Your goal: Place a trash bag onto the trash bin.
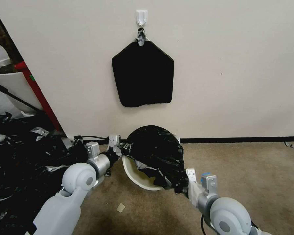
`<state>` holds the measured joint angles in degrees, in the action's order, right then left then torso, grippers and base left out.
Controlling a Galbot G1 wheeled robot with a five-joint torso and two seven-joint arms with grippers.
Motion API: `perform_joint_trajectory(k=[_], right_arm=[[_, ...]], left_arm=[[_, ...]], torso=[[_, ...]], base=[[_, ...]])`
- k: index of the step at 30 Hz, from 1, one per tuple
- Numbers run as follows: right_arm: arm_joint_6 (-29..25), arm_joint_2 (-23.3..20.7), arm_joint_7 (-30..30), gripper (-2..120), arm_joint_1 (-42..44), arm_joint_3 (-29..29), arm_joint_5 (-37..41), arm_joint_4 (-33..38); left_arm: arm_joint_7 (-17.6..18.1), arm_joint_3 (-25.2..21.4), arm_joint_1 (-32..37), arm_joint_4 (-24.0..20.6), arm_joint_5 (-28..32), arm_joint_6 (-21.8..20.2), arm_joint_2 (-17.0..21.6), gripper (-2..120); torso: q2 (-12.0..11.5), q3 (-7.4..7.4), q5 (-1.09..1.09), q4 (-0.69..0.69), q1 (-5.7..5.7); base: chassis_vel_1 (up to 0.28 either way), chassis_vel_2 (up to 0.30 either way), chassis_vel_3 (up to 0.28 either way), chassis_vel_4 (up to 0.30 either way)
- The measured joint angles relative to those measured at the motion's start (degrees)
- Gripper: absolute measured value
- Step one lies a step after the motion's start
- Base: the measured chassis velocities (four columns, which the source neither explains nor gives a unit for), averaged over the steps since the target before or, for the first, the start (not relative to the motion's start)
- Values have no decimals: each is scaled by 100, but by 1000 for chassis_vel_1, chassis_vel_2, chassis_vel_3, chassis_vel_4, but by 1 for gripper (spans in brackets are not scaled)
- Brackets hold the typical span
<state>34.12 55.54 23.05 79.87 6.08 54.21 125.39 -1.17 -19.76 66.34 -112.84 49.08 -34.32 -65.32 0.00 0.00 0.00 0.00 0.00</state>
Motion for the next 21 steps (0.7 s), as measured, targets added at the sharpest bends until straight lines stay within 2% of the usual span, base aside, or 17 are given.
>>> perform_joint_trajectory(k=[3,7,8,10,12,13,14,15,17,18,20,21], right_arm=[[-101,3,-185,0,16,-16,-250,-16],[-712,9,-810,4,182,-97,-2215,-383],[-712,9,-810,4,182,-97,-2215,-383],[-1326,49,-885,13,210,-101,-3033,-689],[-1671,75,-860,20,211,-60,-3302,-800],[-1671,75,-860,20,211,-60,-3302,-800],[-1881,86,-730,27,205,-12,-3436,-843],[-1922,67,-492,32,215,16,-3391,-802],[-1538,-16,-25,40,286,4,-2631,-460],[-1538,-16,-25,40,286,4,-2631,-460],[-823,-82,767,51,376,-31,-1177,93],[-823,-82,767,51,376,-31,-1177,93]], left_arm=[[139,2,-82,98,212,-9,-86,3],[280,-6,-162,258,446,-14,-226,3],[280,-6,-162,258,446,-14,-226,3],[280,27,-142,276,420,-12,-221,3],[272,43,-135,297,334,-5,-205,3],[272,43,-135,297,334,-5,-205,3],[266,59,-139,319,273,3,-198,3],[269,84,-164,358,213,17,-194,3],[294,118,-216,426,138,52,-191,3],[294,118,-216,426,138,52,-191,3],[347,145,-281,506,73,67,-190,3],[347,145,-281,506,73,67,-190,3]], torso=[[0,0,-1,0,0],[0,0,-1,-1,0],[0,0,-1,-1,0],[0,0,1,-1,0],[0,0,1,-1,0],[0,0,1,-1,0],[0,0,1,0,0],[0,0,1,1,0],[0,0,0,-1,0],[0,0,0,-1,0],[0,1,0,-1,1],[0,1,0,-1,1]], base=[[0,0,0,0],[0,0,0,0],[0,0,0,0],[0,0,0,0],[0,0,0,0],[0,0,0,0],[0,0,0,0],[0,0,0,0],[0,0,0,0],[0,0,0,0],[0,0,0,0],[0,0,0,0]])
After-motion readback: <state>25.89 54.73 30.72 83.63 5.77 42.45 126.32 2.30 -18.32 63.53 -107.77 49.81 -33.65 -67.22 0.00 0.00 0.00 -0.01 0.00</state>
